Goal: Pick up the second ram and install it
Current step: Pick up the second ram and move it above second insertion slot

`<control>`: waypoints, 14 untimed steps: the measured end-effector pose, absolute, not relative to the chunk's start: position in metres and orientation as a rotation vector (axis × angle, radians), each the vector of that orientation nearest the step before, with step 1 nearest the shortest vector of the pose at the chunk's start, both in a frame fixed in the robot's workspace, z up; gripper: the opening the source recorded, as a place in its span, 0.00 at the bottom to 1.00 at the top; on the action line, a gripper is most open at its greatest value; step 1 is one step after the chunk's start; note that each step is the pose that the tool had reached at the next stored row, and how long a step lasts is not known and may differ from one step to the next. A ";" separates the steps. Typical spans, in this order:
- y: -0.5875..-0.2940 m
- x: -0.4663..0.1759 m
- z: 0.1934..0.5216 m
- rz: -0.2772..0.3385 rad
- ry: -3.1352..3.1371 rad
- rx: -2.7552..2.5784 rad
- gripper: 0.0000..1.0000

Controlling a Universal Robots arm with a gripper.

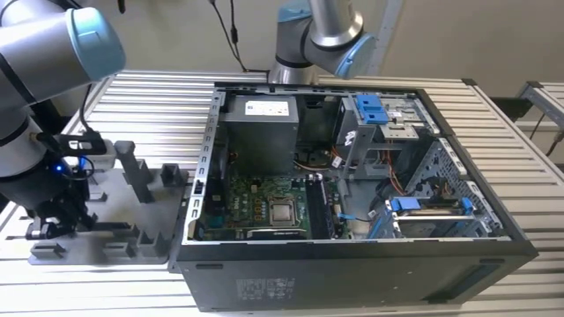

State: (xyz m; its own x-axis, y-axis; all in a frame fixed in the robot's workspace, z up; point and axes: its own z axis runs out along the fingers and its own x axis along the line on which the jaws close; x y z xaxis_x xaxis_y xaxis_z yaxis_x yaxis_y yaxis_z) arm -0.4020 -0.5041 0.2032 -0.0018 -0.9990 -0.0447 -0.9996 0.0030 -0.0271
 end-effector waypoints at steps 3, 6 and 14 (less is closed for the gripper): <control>-0.504 -0.402 0.206 0.019 2.188 -2.183 0.15; -0.504 -0.402 0.208 0.019 2.188 -2.183 0.15; -0.504 -0.402 0.212 0.019 2.188 -2.183 0.15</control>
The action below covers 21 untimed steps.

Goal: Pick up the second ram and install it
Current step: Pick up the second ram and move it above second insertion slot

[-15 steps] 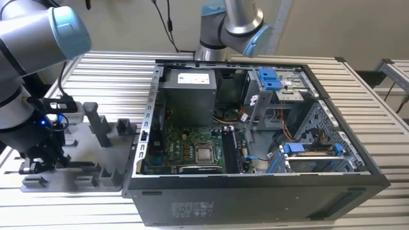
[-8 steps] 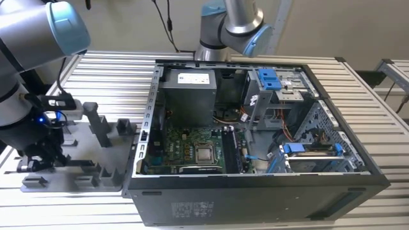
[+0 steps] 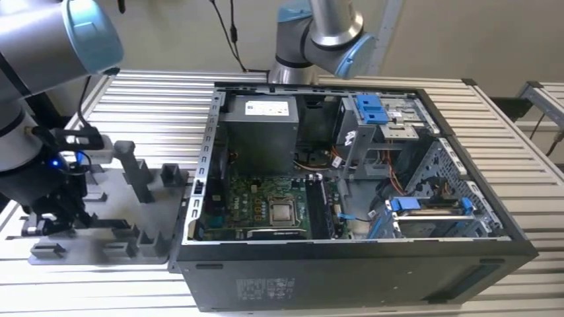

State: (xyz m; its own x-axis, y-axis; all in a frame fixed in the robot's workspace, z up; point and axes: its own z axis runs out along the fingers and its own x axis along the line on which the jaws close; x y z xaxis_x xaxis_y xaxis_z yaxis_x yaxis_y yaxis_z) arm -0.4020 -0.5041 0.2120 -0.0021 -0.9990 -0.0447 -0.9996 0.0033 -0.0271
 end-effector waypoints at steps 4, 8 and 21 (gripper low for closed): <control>-0.504 -0.402 0.215 0.019 2.188 -2.183 0.15; -0.504 -0.402 0.218 0.019 2.188 -2.183 0.15; -0.504 -0.402 0.230 0.019 2.188 -2.182 0.15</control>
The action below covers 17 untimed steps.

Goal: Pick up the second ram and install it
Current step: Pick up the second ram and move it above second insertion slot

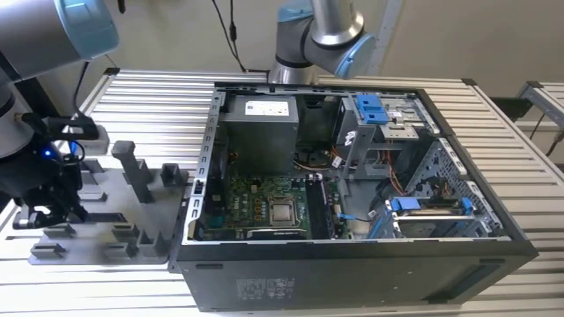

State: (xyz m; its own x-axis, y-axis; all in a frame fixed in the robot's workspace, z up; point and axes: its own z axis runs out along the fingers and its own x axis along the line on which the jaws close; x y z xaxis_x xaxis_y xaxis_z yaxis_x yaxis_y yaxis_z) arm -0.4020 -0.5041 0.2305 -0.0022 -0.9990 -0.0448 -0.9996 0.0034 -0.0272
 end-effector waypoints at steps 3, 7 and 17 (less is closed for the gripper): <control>-0.504 -0.402 0.233 0.020 2.190 -2.180 0.15; -0.504 -0.402 0.233 0.022 2.214 -2.153 0.15; -0.504 -0.401 0.241 0.051 2.242 -2.138 0.15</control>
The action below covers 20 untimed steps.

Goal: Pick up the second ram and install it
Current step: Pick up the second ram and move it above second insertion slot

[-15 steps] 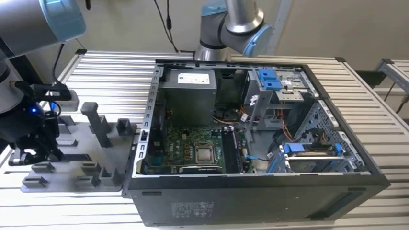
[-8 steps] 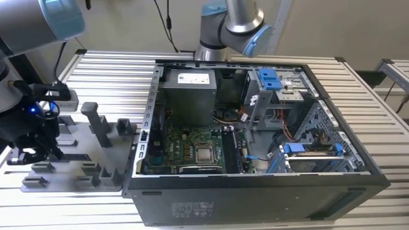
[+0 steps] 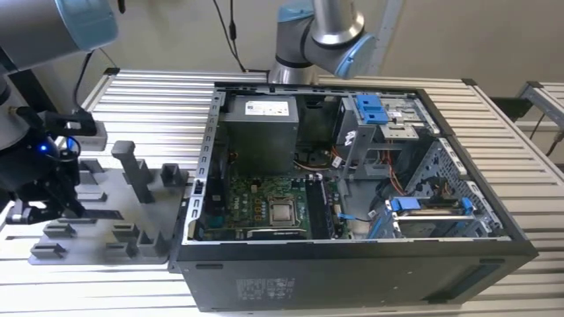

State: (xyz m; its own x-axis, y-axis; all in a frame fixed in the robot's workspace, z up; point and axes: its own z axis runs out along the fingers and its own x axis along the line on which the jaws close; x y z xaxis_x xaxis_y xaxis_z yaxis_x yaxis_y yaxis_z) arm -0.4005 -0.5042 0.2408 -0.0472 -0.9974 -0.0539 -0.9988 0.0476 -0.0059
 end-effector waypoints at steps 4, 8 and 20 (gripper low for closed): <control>-0.504 -0.400 0.243 0.077 2.249 -2.143 0.15; -0.504 -0.400 0.248 0.079 2.250 -2.143 0.15; -0.504 -0.400 0.259 0.079 2.250 -2.142 0.15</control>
State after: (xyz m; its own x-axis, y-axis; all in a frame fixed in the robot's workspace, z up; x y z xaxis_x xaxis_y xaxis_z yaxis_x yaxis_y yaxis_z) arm -0.3999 -0.5042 0.2594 -0.0494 -0.9970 -0.0595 -0.9987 0.0487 0.0136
